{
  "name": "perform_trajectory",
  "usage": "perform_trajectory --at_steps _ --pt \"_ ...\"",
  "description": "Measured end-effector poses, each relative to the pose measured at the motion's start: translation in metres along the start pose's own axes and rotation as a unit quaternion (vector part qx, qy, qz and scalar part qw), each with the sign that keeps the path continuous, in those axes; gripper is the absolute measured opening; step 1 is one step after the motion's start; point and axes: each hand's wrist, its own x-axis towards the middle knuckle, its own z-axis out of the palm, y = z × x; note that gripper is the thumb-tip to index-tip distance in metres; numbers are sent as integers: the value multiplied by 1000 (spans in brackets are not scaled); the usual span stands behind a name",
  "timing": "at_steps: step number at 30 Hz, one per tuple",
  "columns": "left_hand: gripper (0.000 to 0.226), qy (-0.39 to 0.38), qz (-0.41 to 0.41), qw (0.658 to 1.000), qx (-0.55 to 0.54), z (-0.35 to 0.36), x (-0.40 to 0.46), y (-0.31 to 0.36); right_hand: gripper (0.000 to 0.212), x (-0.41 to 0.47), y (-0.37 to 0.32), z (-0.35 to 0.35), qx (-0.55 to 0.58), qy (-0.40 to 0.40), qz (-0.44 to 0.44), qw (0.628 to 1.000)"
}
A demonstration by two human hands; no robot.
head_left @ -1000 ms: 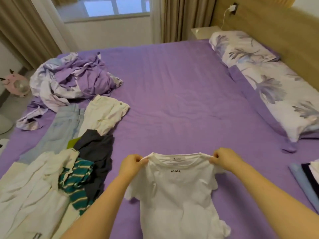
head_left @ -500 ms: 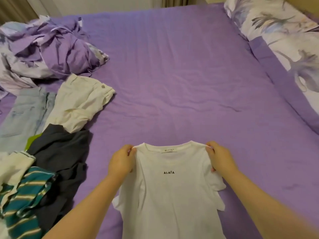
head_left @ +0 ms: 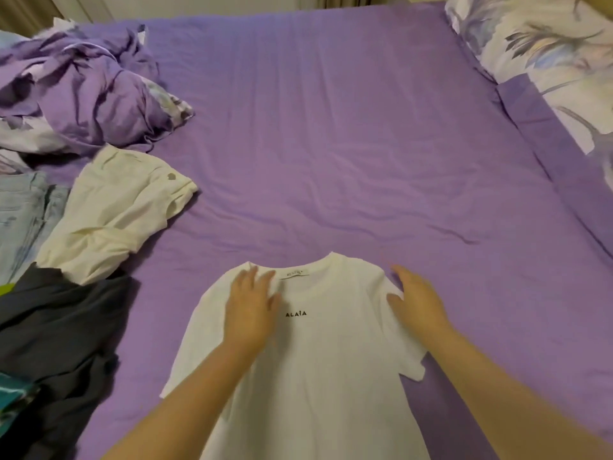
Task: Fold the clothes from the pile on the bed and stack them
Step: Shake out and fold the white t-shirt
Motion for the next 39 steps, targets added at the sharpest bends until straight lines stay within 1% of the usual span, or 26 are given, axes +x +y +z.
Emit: perform_trajectory --at_steps 1,2,3,5,6,8,9,11,13,15,17,19,21,23,24,25,26,28,29,33,34,37,39 --pt "42 18 71 997 7 9 -6 14 63 -4 11 3 -33 6 29 999" --pt "43 17 134 991 18 19 -12 28 68 -9 20 5 -58 6 58 997" --pt "43 -19 177 983 52 31 -16 40 72 -14 29 8 -81 0 83 993" --pt "45 -122 191 970 87 55 -25 59 72 -23 41 14 -115 -7 112 987" --pt "46 -151 189 967 84 66 -28 65 64 -24 46 17 -105 -6 120 987" --pt "45 -168 214 958 91 79 -31 81 36 -23 54 18 -42 8 122 992" --pt "45 -170 219 954 114 82 -32 89 25 -21 56 16 1 25 114 993" --pt "51 -164 221 952 136 91 -27 96 18 -15 61 9 102 70 105 987" --pt "57 -202 193 951 134 99 -21 96 13 -6 63 -3 191 96 114 970" --pt "62 -199 191 950 147 105 -16 97 13 2 65 -12 217 106 114 964" --pt "69 -217 184 946 155 107 -12 100 14 8 67 -15 166 106 99 975" --pt "80 -236 178 939 174 111 -9 101 22 10 70 -16 42 86 93 991" --pt "88 -244 175 934 195 114 -7 101 37 7 69 -13 -90 88 88 988" --pt "91 -249 174 931 200 116 -6 101 45 1 61 -5 -162 127 23 978" --pt "92 -253 174 931 195 115 -5 102 46 -3 56 0 -174 124 -23 977" --pt "91 -251 177 932 190 113 -6 101 46 -7 50 7 -175 94 -68 978" --pt "89 -246 181 934 185 111 -7 99 48 -11 43 14 -164 48 -105 980" --pt "79 -221 187 942 171 104 -13 89 52 -18 33 29 -145 -52 -135 979" --pt "73 -206 183 948 159 100 -17 80 54 -21 31 36 -154 -74 -136 976" --pt "59 -174 115 969 136 76 -41 35 57 -31 12 53 -192 -67 -91 975" --pt "57 -171 95 972 128 69 -47 23 58 -34 4 59 -199 -63 -92 974" --pt "51 -155 49 981 105 43 -62 -14 58 -46 -27 80 -223 -81 -145 961" --pt "42 -111 21 989 98 25 -71 -35 60 -56 -51 96 -228 -107 -175 952"
